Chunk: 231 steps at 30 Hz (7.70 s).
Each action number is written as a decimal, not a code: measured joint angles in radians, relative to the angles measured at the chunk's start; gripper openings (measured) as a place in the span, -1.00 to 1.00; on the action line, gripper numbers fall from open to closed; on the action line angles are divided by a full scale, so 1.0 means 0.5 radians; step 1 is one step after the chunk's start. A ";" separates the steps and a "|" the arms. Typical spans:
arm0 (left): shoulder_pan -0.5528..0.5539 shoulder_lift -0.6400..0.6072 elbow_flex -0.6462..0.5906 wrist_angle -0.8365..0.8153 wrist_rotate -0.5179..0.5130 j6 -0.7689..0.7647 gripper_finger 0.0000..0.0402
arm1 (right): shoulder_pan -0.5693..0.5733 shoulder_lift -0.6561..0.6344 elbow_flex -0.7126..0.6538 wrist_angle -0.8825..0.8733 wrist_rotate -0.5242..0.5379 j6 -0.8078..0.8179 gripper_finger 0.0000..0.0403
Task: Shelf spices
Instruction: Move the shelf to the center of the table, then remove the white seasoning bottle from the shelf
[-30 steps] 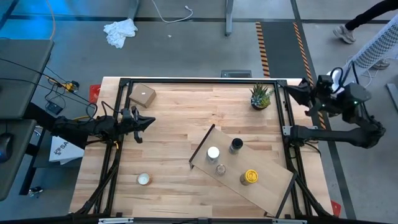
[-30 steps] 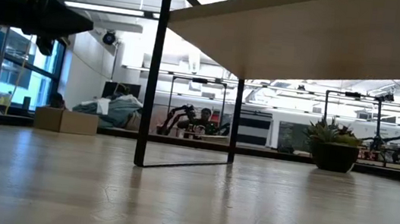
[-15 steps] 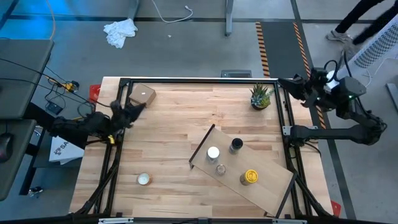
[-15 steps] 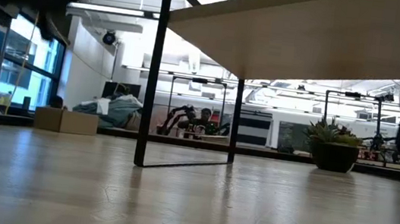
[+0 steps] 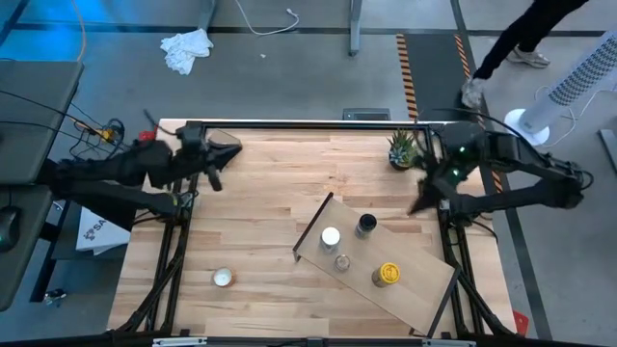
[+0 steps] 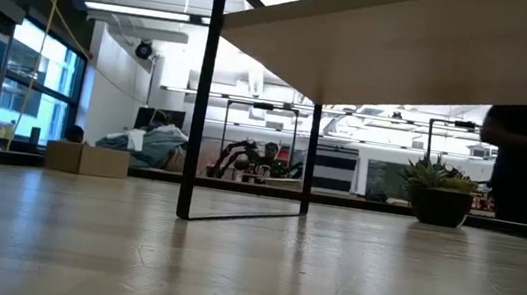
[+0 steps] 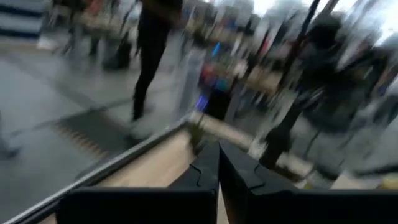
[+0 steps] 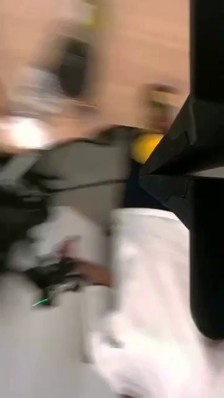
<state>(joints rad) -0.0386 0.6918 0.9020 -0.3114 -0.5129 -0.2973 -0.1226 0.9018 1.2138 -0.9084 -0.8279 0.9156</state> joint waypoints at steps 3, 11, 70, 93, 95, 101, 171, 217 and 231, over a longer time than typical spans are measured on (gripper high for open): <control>0.097 0.106 0.168 -0.149 0.142 -0.008 -1.00 | 0.164 0.047 0.118 -0.517 -0.141 0.052 -1.00; 0.413 0.139 0.149 -0.196 0.544 0.022 -1.00 | 0.719 0.038 0.084 -1.187 0.125 0.457 -1.00; -0.170 0.423 -0.563 -0.590 1.055 -0.826 -1.00 | 1.319 0.143 -0.680 -0.081 1.711 1.633 -1.00; -0.073 0.423 -0.572 -0.442 0.715 -0.513 -1.00 | 0.689 0.199 -0.683 -0.044 1.830 0.970 -1.00; -0.024 0.423 -0.572 -0.441 0.688 -0.469 -1.00 | 0.620 0.198 -0.683 -0.058 1.872 0.903 -1.00; 0.122 0.423 -0.572 -0.443 0.632 -0.429 -1.00 | 0.413 0.199 -0.683 -0.063 1.991 0.698 -1.00; 0.574 -0.086 -0.293 -0.874 0.524 0.086 -0.92 | -0.343 0.248 -0.415 -0.371 2.060 -0.328 -1.00; 0.569 0.967 1.607 -1.091 0.948 0.391 0.61 | -0.344 -0.185 -0.087 -0.765 1.934 -0.532 -1.00; 0.191 1.041 1.604 -1.766 0.803 0.256 0.61 | -0.344 -0.184 -0.087 -0.778 1.985 -0.521 -1.00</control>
<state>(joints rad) 0.0571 1.2124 1.7042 -1.1945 -0.1114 -0.1691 -0.2947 0.8097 1.1702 -1.2976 0.1646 0.6554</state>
